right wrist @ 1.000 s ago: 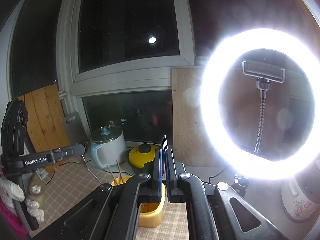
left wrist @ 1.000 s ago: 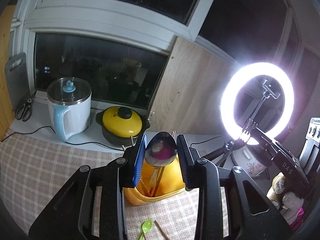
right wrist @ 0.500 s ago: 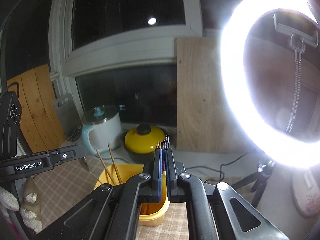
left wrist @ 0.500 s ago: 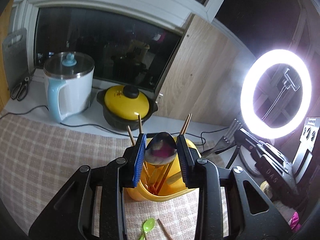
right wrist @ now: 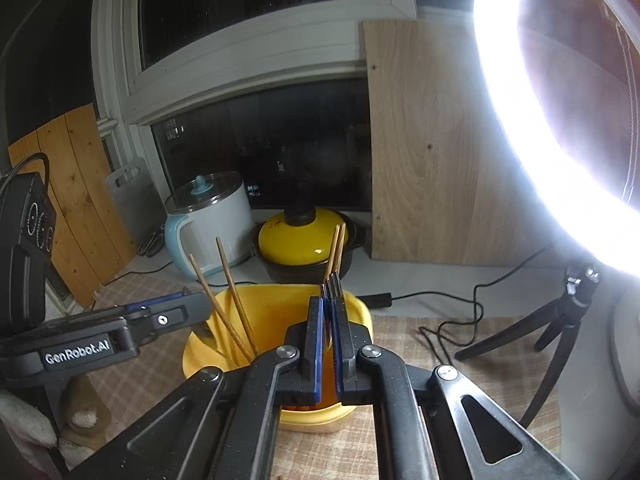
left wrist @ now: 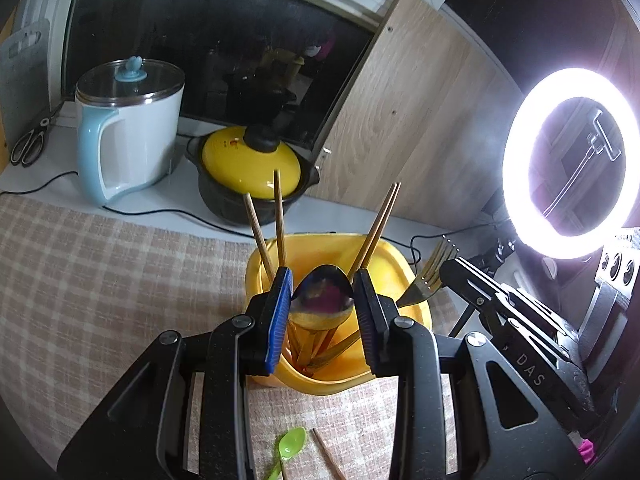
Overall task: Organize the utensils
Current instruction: 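Lower the spoon into the container and open the left gripper while the right releases the fork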
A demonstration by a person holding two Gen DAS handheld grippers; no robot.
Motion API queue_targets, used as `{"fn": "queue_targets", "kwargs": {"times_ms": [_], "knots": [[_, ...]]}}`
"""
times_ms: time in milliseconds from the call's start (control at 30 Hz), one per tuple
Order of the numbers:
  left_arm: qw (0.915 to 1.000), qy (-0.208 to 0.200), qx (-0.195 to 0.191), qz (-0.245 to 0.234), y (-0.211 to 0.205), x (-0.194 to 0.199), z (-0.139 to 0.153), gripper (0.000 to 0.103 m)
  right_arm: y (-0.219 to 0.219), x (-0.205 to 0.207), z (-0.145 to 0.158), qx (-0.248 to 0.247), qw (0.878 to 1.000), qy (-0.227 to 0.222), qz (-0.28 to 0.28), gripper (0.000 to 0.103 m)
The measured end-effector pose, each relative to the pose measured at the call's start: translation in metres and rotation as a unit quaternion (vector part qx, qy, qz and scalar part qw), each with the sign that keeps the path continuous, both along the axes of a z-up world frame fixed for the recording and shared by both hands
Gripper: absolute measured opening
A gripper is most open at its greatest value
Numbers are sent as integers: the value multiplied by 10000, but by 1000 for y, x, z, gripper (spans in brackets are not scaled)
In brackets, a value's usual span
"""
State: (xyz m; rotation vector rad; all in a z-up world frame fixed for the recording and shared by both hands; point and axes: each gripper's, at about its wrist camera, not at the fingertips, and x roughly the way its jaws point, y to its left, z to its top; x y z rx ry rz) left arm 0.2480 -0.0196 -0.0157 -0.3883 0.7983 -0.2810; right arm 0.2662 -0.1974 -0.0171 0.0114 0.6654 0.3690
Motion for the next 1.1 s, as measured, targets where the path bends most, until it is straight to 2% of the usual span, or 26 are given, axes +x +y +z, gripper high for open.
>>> {"fn": "queue_targets", "kwargs": {"times_ms": [333, 367, 467, 533, 1033, 1100], "knots": [[9999, 119, 20, -50, -1, -4, -7, 31, -3, -3, -9, 160, 9995, 212, 140, 3], [9999, 110, 8, -39, -1, -6, -7, 31, -4, -4, -8, 166, 9996, 185, 136, 4], [9999, 111, -65, -8, 2, -9, -4, 31, -8, -7, -3, 244, 9995, 126, 162, 23], [10000, 52, -75, 5, 5, -13, 0, 35, -11, -10, 0, 267, 9995, 102, 143, 23], [9998, -191, -9, 53, 24, -52, 16, 35, -54, -46, 5, 602, 9981, 152, -59, 28], [9997, -234, 41, 48, 25, -59, 16, 35, -59, -51, 4, 636, 9978, 157, -76, 34]]}}
